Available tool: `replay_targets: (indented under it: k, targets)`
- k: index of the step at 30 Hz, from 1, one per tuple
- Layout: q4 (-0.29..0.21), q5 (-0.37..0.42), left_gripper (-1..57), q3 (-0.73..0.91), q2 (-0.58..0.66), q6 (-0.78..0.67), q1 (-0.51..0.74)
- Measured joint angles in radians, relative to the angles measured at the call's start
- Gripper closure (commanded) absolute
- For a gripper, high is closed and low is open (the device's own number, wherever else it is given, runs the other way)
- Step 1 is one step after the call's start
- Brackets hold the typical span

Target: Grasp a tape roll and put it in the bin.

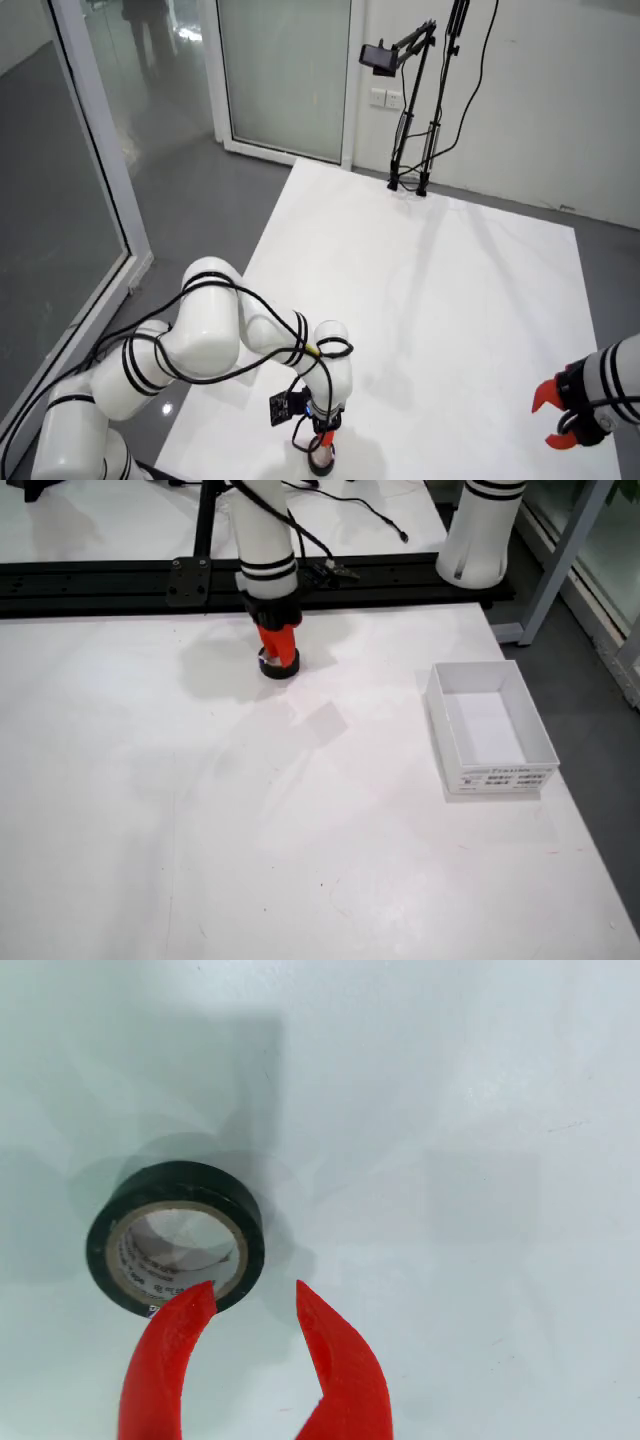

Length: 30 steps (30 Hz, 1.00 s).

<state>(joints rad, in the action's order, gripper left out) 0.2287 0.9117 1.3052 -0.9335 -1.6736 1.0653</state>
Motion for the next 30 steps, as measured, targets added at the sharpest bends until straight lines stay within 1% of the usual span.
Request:
replay_targets:
  k: [20,30]
  targets:
    - [-0.003,0.011,38.2,0.085,0.066,0.000,0.008]
    - [-0.002,-0.010,38.1,0.101,0.067,0.000,0.004]
